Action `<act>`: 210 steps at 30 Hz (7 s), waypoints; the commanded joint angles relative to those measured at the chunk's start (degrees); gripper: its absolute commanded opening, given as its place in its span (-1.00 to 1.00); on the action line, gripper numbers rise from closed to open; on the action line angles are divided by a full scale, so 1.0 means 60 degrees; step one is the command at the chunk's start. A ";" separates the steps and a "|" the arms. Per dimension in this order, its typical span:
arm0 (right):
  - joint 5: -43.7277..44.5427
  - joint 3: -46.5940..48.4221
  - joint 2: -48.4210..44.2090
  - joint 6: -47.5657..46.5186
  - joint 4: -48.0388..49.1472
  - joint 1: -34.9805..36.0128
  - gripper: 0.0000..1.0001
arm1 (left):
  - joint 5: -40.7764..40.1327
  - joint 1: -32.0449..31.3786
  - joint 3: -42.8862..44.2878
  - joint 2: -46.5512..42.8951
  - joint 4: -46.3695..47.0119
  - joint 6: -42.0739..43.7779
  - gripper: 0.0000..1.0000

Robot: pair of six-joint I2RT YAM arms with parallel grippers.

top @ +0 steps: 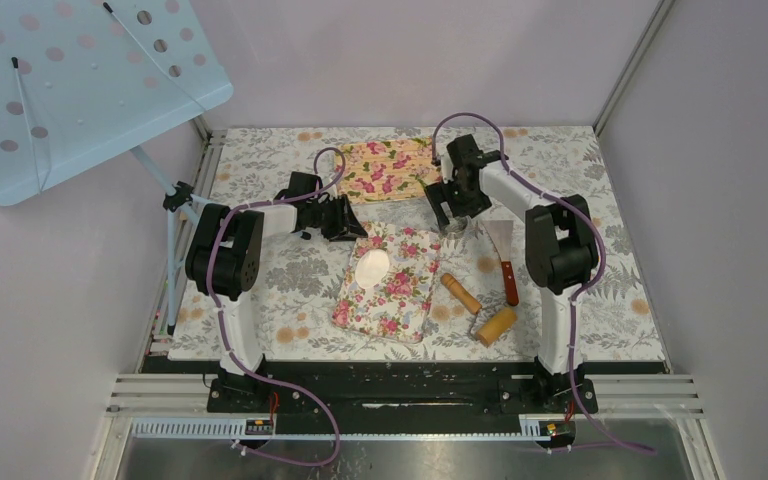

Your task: Roll out the dumpling wrappers from the dough

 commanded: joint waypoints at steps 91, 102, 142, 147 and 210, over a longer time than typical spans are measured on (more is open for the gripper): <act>0.0544 -0.0613 -0.1111 -0.1100 0.0299 0.5251 -0.28 | -0.0598 -0.0123 -0.0556 0.0112 0.0146 -0.0745 -0.33; 0.0443 -0.0497 -0.0831 -0.1106 0.0313 0.5444 -0.31 | -0.0607 -0.0094 -0.0573 0.0108 0.0174 -0.0763 -0.34; 0.1223 -0.0378 -0.0706 -0.0727 0.0746 0.5487 -0.39 | -0.0492 -0.0028 -0.0628 0.0121 0.0222 -0.0816 -0.39; 0.1223 -0.0405 -0.0641 -0.0756 0.0790 0.5476 -0.39 | -0.0500 -0.0020 -0.0629 0.0135 0.0215 -0.0813 -0.39; -0.0771 0.0034 0.1650 -0.0486 -0.1395 0.5462 -0.63 | -0.0515 -0.0086 -0.1084 -0.0493 -0.0040 -0.1326 -0.93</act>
